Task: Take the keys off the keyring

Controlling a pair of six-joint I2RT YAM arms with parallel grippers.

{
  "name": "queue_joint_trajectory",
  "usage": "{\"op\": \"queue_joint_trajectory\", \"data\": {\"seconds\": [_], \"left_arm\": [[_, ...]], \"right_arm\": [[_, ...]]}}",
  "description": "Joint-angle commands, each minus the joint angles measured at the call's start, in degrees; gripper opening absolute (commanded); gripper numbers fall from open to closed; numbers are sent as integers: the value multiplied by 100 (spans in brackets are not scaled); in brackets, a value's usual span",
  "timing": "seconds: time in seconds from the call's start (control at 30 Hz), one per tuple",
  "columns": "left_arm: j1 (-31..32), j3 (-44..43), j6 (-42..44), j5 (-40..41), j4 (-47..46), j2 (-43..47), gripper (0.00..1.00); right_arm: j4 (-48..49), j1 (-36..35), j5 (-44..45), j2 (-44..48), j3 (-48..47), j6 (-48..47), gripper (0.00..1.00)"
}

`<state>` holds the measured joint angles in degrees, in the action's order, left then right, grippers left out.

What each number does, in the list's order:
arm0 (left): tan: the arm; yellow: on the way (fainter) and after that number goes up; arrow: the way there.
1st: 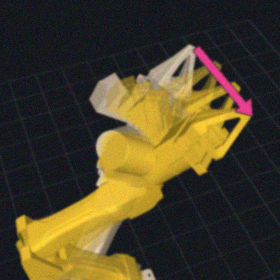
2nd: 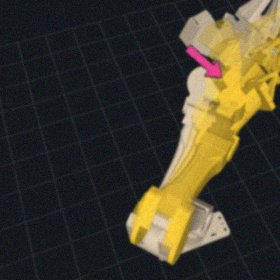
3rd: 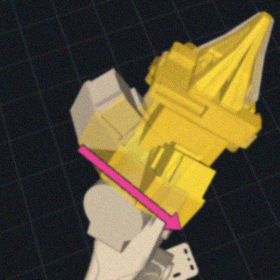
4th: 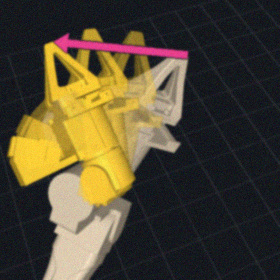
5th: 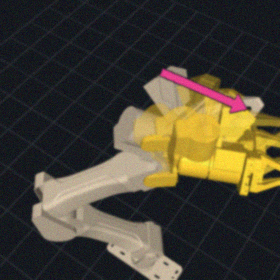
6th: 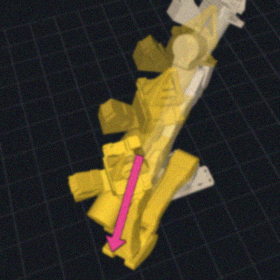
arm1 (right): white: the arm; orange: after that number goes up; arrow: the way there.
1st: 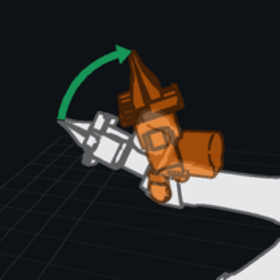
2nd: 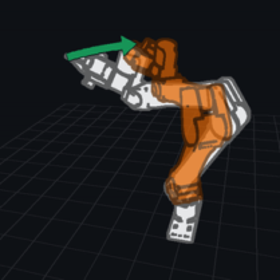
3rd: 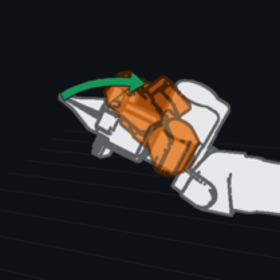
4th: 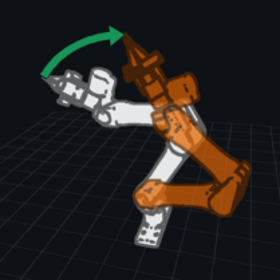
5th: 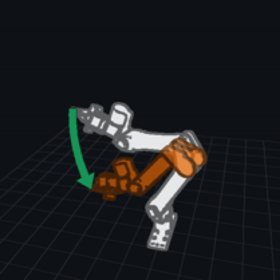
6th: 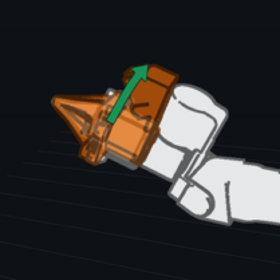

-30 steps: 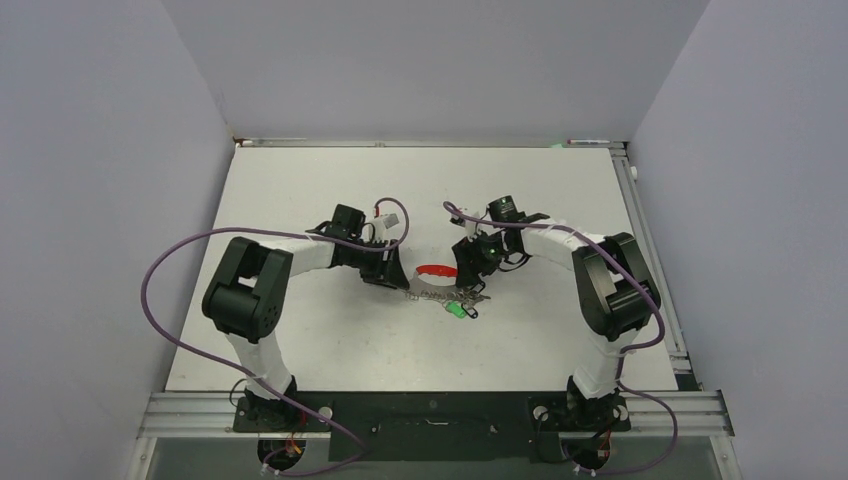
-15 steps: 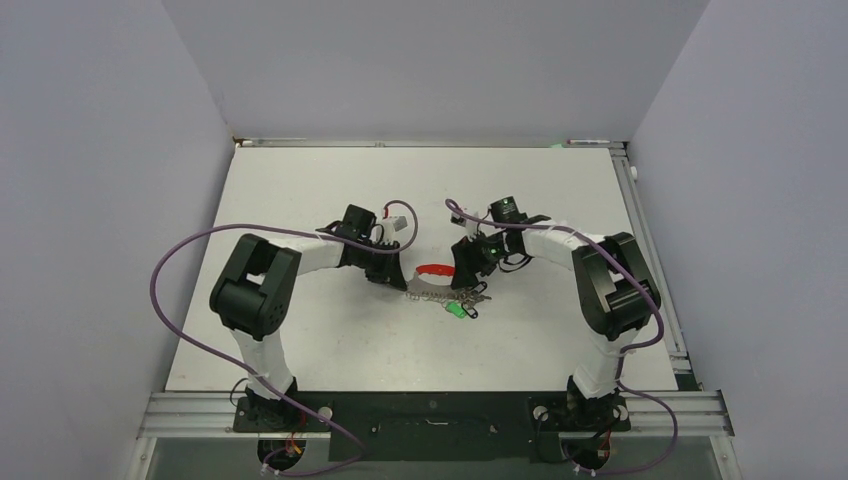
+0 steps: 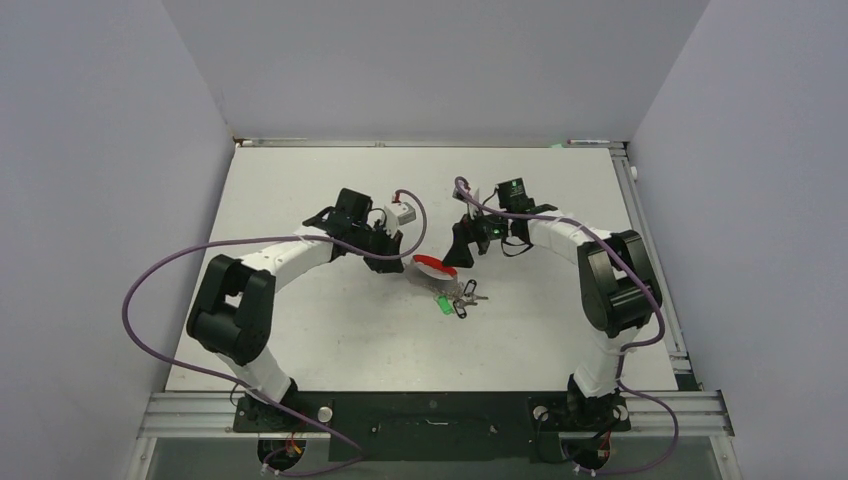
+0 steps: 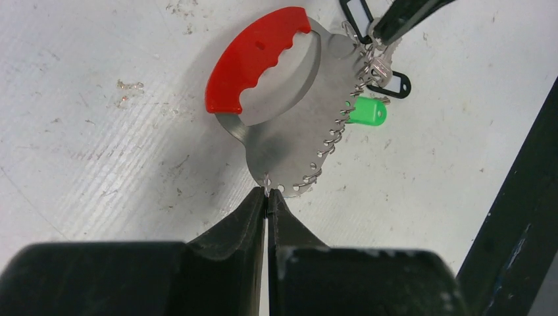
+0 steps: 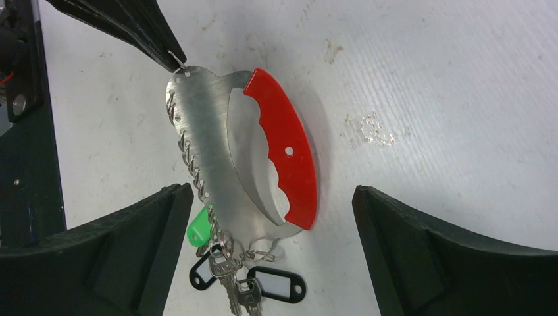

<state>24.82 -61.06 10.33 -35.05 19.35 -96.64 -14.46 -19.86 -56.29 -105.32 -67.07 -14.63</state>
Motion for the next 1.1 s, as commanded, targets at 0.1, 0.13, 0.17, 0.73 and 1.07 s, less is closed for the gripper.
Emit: {"op": "queue_joint_trajectory", "data": {"seconds": [0.1, 0.13, 0.17, 0.73, 1.07], "left_arm": [[23, 114, 1752, -406, -142, 680, 0], [23, 177, 1939, -446, -197, 759, 0], [23, 242, 2116, -490, -256, 820, 0], [14, 315, 3830, -978, -127, 763, 0], [-302, 453, 3080, -1314, -882, 810, 0]], "right_arm": [[1027, 4, -992, -264, 47, 68, 100], [1072, -2, -1011, -313, 65, 62, 100], [1124, -13, -1032, -361, 100, 74, 100], [1893, -529, -988, -1375, -135, 399, 86], [1910, -791, -688, -1325, 38, 145, 61]]}}
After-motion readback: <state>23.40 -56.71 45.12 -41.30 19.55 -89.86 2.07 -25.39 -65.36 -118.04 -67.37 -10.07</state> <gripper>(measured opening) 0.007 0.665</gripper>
